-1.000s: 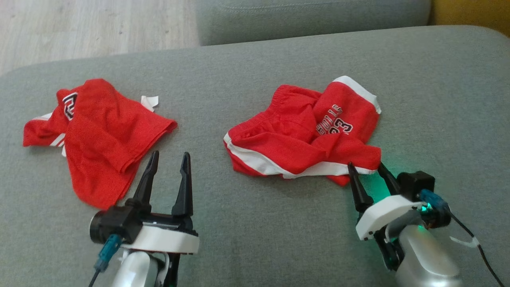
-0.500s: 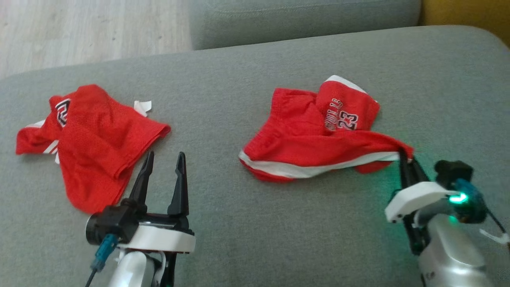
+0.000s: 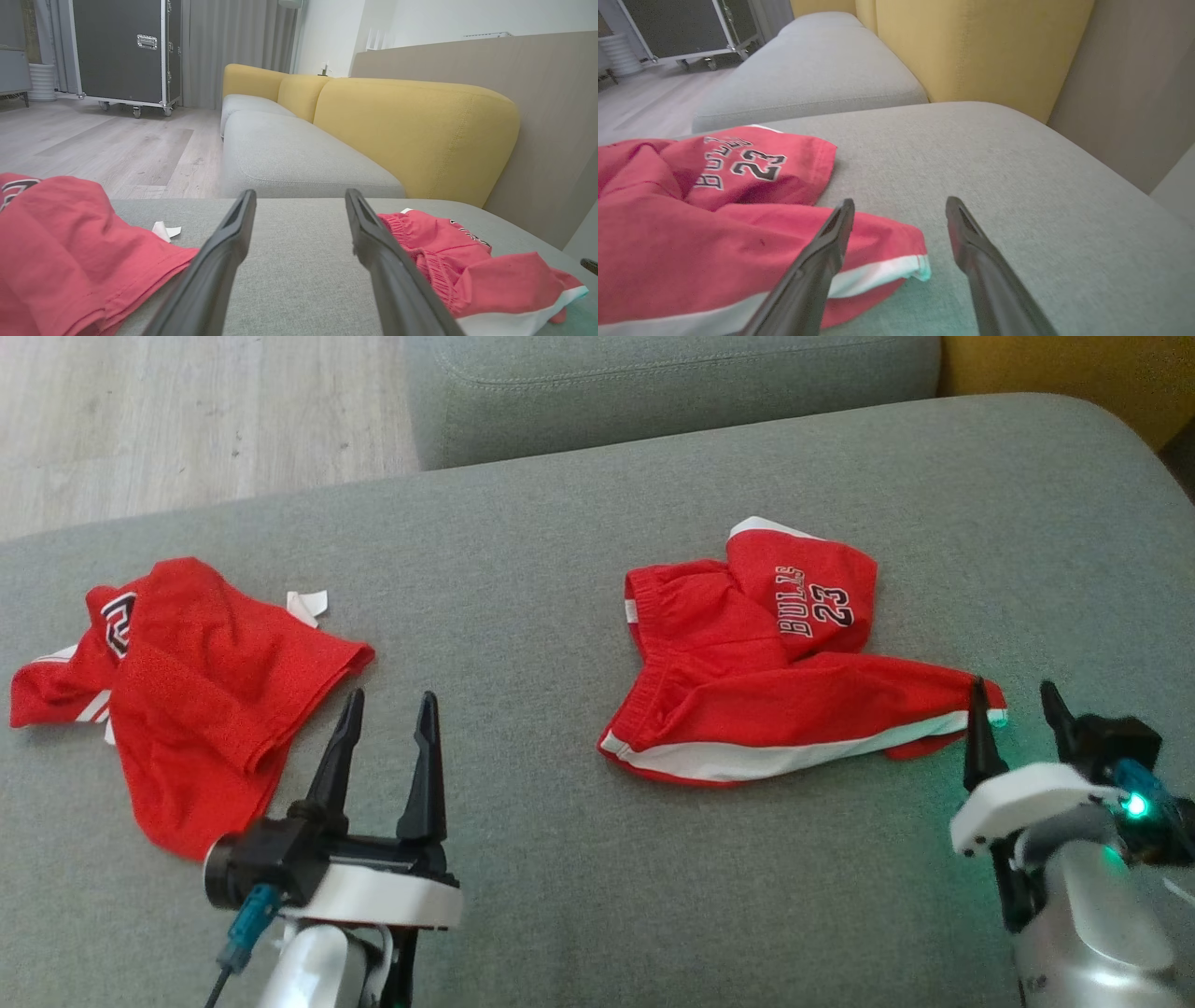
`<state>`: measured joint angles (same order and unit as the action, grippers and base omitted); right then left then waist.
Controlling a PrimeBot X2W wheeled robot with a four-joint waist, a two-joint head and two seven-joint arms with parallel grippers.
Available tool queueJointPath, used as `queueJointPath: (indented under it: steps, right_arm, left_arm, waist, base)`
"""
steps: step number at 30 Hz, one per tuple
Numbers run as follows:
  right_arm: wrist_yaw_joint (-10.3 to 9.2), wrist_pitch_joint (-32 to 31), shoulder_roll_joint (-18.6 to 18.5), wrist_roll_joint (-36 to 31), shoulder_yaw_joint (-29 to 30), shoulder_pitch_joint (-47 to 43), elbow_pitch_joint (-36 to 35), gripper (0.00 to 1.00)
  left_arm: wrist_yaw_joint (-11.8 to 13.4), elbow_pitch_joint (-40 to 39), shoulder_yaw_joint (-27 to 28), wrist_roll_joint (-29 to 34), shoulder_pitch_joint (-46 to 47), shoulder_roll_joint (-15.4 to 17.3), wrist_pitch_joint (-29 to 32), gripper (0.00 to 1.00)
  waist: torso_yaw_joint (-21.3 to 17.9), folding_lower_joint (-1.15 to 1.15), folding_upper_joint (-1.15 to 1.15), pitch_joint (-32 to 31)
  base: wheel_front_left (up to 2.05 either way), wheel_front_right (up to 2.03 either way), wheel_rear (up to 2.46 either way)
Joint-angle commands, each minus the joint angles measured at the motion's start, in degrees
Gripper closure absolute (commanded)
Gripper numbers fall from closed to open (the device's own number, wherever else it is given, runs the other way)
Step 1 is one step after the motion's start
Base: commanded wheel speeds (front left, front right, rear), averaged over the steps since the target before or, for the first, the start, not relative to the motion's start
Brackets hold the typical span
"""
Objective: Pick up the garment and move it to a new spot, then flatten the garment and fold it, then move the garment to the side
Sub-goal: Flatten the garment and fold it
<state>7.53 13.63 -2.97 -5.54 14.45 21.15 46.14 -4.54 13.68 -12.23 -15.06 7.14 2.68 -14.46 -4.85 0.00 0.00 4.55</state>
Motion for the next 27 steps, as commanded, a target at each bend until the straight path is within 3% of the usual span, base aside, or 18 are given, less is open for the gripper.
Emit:
queueJointPath:
  steps: [1, 9, 19, 23, 27]
  right_arm:
    - [-0.04, 1.0, 0.1, 1.1, -2.8, 1.2, -3.0, 0.0]
    - [-0.04, 1.3, 0.1, 9.4, -15.4, -4.7, -18.5, 0.0]
    - [-0.04, 1.4, 0.1, 11.6, -16.1, -9.0, -23.6, 0.0]
    - [-0.04, 1.4, 0.1, 11.4, -15.4, -8.8, -24.3, 0.0]
    - [-0.04, 1.4, 0.1, 11.4, -14.9, -8.5, -24.5, 0.0]
  left_arm:
    - [0.1, -2.0, 1.4, -0.2, 1.8, 0.2, -0.5, 0.0]
    - [-0.2, -2.8, 0.4, -0.1, 2.5, 0.2, -0.5, 0.0]
    - [-1.9, -1.5, -2.0, 0.2, 3.3, 0.2, -0.5, 0.0]
    - [-2.8, 2.2, -7.8, 1.4, 6.0, 0.7, -0.5, 0.0]
    - [-2.9, 7.4, -18.0, -1.0, 11.2, 2.6, 1.1, 0.0]
  waist:
    - [-0.1, 0.0, 0.0, -0.1]
    - [-0.5, 0.0, 0.0, -0.1]
    - [-0.9, 0.0, 0.0, 0.8]
    - [-1.2, 0.0, 0.0, 1.7]
    - [-1.7, 0.0, 0.0, 2.9]
  base:
    - [0.0, 0.0, 0.0]
    - [0.0, 0.0, 0.0]
    - [0.0, 0.0, 0.0]
    - [0.0, 0.0, 0.0]
    - [0.0, 0.0, 0.0]
